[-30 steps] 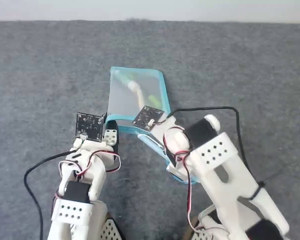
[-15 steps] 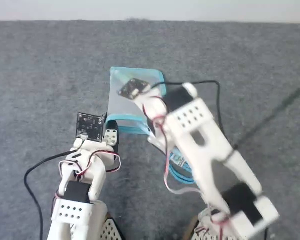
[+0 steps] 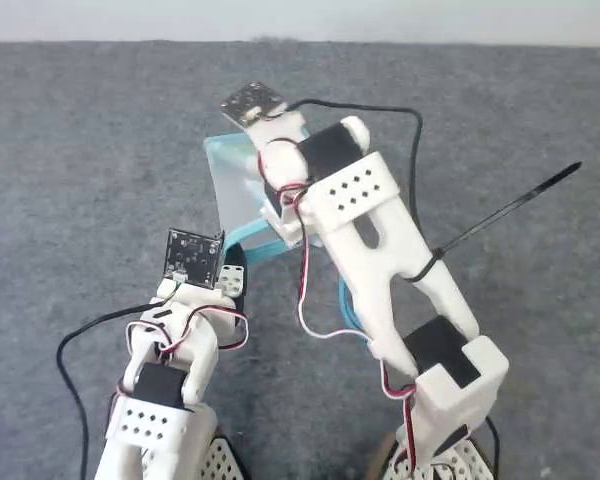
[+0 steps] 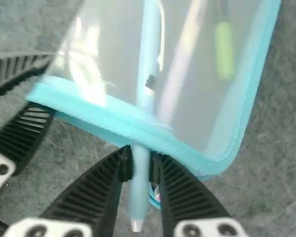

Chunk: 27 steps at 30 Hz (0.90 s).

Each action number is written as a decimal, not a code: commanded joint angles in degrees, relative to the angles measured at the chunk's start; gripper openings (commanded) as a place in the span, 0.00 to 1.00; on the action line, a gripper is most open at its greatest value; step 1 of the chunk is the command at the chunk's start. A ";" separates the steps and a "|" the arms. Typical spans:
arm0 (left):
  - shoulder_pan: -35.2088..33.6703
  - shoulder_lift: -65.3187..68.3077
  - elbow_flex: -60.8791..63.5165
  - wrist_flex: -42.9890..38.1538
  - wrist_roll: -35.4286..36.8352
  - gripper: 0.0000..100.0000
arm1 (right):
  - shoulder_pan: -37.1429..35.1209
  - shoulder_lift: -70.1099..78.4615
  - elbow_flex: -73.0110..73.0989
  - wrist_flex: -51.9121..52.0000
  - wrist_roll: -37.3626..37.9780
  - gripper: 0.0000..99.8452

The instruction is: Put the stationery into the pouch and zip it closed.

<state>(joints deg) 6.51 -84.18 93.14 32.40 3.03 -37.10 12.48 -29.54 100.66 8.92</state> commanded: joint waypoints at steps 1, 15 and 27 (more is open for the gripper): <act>1.58 -0.70 -0.66 -1.85 -1.23 0.01 | -2.07 -1.36 -5.19 1.89 -0.70 0.18; -6.15 -0.88 -2.33 -1.93 -0.35 0.01 | 7.25 -17.54 5.54 1.36 -0.62 0.24; -3.78 -0.62 -2.51 -1.58 0.35 0.01 | -0.57 -33.80 36.57 -12.18 5.36 0.24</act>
<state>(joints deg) 2.46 -84.18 93.23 31.34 3.82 -34.99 -13.89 4.22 91.87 13.32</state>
